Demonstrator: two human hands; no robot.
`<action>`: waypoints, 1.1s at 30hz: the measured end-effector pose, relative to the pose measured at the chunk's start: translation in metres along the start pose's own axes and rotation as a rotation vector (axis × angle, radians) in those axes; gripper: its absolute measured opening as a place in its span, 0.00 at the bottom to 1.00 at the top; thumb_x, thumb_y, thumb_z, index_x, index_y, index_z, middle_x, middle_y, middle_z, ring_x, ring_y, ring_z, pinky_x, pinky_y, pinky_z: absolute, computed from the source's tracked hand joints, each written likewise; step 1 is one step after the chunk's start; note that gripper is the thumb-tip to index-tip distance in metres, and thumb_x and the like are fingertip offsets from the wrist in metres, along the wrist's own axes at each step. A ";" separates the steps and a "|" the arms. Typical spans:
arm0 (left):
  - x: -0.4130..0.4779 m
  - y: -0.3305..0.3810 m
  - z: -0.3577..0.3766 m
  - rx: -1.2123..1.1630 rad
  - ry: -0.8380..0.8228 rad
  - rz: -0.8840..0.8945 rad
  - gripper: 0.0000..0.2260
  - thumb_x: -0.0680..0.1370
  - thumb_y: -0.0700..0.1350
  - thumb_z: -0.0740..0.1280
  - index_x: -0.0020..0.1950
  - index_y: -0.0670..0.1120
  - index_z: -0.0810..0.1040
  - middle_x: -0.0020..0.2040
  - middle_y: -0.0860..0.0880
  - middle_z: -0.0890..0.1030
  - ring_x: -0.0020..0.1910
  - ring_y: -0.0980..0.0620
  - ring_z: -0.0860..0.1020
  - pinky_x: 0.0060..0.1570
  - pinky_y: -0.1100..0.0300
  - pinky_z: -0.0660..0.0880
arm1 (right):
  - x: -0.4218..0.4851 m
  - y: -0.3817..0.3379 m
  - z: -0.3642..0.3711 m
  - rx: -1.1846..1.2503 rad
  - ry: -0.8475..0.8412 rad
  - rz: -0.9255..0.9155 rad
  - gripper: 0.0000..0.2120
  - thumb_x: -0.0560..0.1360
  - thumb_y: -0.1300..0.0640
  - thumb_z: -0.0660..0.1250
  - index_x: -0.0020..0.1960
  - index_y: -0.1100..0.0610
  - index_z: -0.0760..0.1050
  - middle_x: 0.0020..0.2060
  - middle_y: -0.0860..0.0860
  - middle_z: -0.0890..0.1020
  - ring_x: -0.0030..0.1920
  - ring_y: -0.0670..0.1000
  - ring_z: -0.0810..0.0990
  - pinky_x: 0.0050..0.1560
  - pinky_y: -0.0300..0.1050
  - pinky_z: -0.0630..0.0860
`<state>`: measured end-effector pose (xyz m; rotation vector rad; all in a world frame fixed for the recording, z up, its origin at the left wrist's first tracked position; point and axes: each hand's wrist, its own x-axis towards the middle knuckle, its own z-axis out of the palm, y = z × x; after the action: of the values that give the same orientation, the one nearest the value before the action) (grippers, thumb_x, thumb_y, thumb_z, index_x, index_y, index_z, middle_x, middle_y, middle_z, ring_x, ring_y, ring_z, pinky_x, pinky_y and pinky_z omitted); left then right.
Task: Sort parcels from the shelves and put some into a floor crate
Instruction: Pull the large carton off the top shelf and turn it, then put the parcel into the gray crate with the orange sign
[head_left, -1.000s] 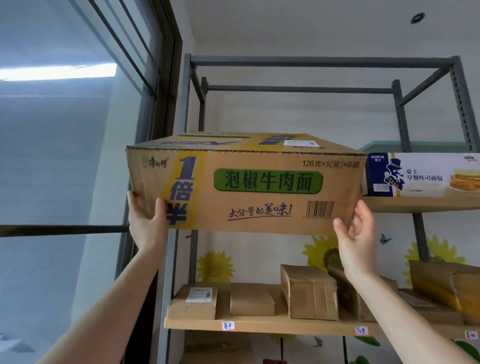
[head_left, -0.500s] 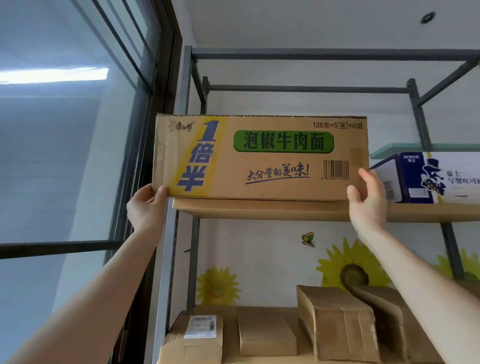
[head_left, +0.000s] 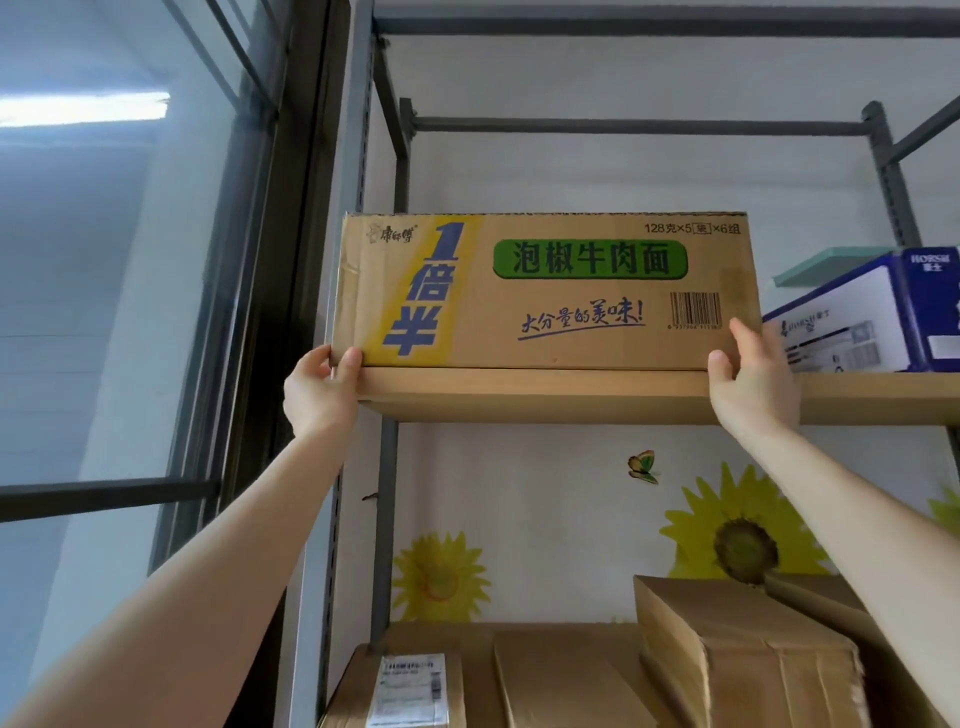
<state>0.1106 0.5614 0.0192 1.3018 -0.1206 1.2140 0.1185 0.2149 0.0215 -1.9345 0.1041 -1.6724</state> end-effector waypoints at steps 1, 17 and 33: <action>0.000 -0.003 0.003 -0.010 0.014 -0.001 0.21 0.78 0.49 0.65 0.69 0.45 0.69 0.65 0.45 0.75 0.64 0.47 0.73 0.61 0.54 0.69 | 0.000 0.005 0.005 -0.073 0.004 -0.028 0.21 0.80 0.55 0.56 0.72 0.57 0.63 0.69 0.62 0.66 0.68 0.64 0.66 0.69 0.61 0.60; -0.019 -0.016 0.010 -0.070 0.098 0.027 0.16 0.80 0.46 0.59 0.66 0.44 0.73 0.58 0.49 0.78 0.58 0.53 0.75 0.63 0.57 0.71 | -0.021 0.017 0.013 -0.243 -0.057 -0.015 0.25 0.81 0.50 0.46 0.75 0.59 0.54 0.76 0.57 0.54 0.76 0.56 0.49 0.71 0.66 0.43; -0.176 -0.178 -0.104 0.709 -0.202 -0.434 0.20 0.76 0.56 0.63 0.41 0.39 0.77 0.40 0.43 0.78 0.37 0.48 0.75 0.31 0.59 0.65 | -0.301 -0.043 0.074 0.354 -1.107 0.135 0.20 0.81 0.52 0.53 0.70 0.59 0.66 0.65 0.54 0.74 0.60 0.50 0.74 0.51 0.36 0.68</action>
<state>0.1070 0.5712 -0.2516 1.9390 0.4683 0.7607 0.1094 0.4032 -0.2285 -2.2058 -0.4411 -0.3307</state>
